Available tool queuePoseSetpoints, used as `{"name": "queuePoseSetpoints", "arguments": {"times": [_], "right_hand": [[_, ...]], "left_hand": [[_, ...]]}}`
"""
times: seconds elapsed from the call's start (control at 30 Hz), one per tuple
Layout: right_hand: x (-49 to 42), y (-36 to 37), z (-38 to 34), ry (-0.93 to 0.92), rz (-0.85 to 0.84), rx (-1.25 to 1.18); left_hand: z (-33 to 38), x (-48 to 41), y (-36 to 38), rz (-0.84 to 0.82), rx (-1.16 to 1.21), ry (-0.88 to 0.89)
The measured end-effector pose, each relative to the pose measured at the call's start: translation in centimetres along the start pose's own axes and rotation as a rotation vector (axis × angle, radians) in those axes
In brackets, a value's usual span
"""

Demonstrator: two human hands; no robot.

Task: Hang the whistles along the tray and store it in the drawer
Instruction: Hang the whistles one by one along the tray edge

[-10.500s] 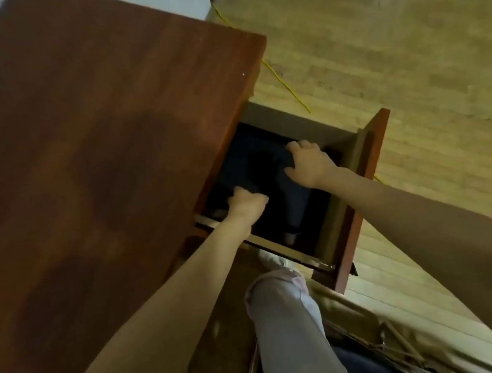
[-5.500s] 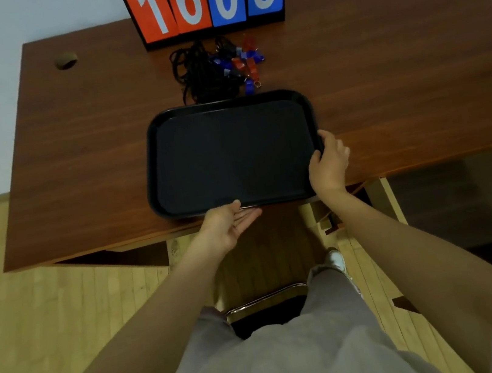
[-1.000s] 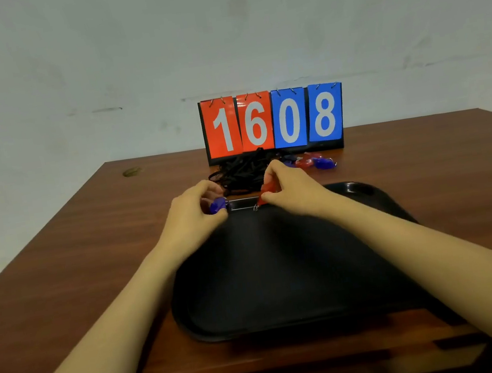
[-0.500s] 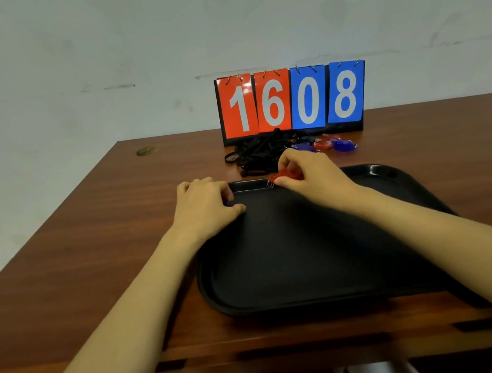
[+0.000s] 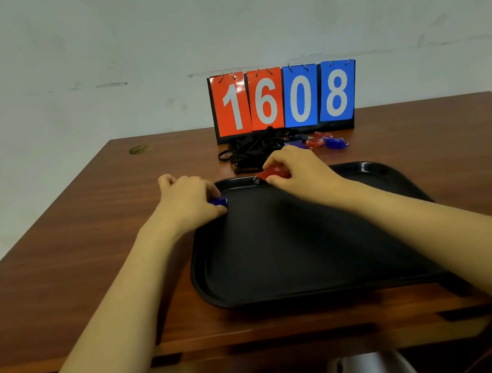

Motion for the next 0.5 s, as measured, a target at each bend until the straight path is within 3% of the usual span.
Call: {"name": "queuePoseSetpoints", "arguments": {"times": [0.27,0.5], "right_hand": [[-0.31,0.5,-0.64,-0.008,-0.008,0.027],[0.04,0.3,-1.07,-0.005,-0.015,-0.012]], "left_hand": [[0.97,0.09,0.44,0.191,0.145,-0.06],[0.44,-0.24,0.98,0.229,-0.011,-0.171]]}}
Point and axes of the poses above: each hand's wrist, its own x-axis away from the middle knuckle, its own y-axis out of the palm, z = x × y, the point moved 5 cm from there along -x, towards the middle knuckle, and after that the axes turned 9 degrees about -z, right-handed, at the moved point
